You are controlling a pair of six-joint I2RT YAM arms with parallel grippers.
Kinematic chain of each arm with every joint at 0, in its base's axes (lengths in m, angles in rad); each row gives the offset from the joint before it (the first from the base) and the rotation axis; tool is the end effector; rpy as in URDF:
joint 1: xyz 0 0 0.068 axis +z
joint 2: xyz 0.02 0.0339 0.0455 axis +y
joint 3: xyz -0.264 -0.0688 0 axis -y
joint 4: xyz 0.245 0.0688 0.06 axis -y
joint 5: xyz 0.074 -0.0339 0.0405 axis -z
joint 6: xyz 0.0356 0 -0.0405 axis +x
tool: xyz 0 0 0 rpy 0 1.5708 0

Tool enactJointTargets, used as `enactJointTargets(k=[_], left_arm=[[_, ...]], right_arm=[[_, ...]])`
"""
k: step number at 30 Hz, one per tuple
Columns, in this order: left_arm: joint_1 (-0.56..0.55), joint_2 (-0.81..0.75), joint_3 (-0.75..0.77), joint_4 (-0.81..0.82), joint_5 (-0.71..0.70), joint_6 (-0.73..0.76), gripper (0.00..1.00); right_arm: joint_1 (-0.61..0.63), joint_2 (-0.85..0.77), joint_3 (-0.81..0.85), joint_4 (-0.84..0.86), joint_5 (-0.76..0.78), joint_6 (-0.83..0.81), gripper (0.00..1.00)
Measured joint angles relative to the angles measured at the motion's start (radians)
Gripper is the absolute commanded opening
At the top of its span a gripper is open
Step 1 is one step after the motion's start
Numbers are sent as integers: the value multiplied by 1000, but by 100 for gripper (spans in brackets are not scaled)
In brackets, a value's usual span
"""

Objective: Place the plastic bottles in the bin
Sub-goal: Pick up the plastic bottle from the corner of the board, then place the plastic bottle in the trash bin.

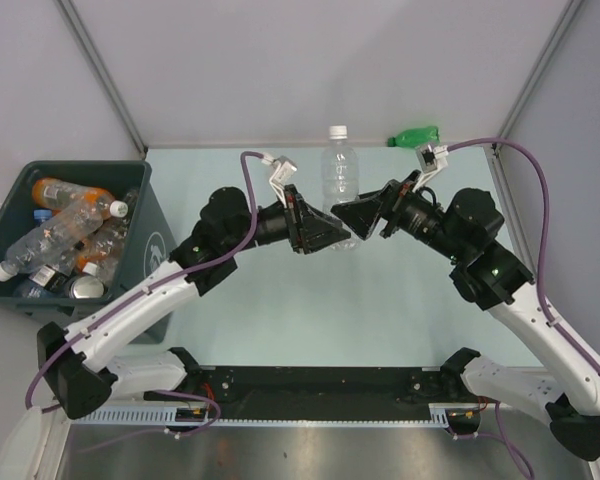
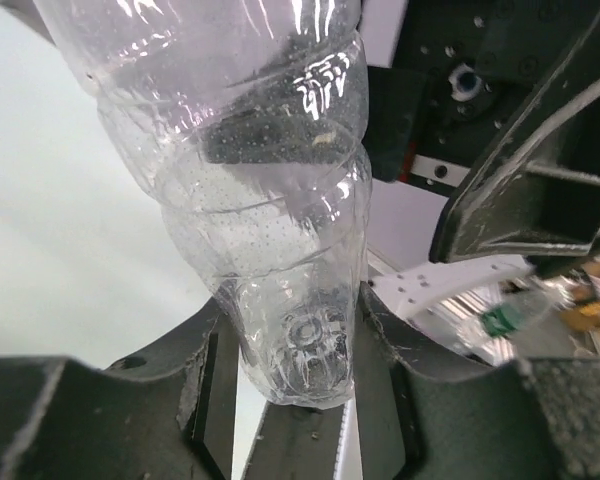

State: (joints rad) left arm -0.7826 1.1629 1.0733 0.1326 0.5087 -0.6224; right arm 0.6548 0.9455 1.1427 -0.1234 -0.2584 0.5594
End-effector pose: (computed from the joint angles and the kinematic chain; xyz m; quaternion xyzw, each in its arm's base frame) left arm 0.1790 -0.2024 0.3982 0.2347 0.6528 -0.5844 0.4210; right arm 0.1548 0.1303 0.4424 -0.1265 0.6696 0.4865 0.5467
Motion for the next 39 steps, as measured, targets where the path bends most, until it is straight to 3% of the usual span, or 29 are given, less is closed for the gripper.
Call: enactJointTargets(k=[7, 15, 23, 32, 39], left_arm=[[-1, -131, 121, -344, -307, 197, 36], [-1, -206, 306, -715, -862, 392, 37], [23, -190, 373, -900, -1346, 530, 38], [288, -180, 426, -992, -1502, 559, 38], [339, -212, 439, -1080, -1607, 536, 41]], right_arm=[[-9, -47, 0, -47, 32, -18, 100], [-47, -70, 0, -93, 62, -28, 100], [-85, -70, 0, -148, 77, -39, 100], [-126, -71, 0, -174, 77, -39, 100], [-187, -57, 0, -169, 15, -32, 100]])
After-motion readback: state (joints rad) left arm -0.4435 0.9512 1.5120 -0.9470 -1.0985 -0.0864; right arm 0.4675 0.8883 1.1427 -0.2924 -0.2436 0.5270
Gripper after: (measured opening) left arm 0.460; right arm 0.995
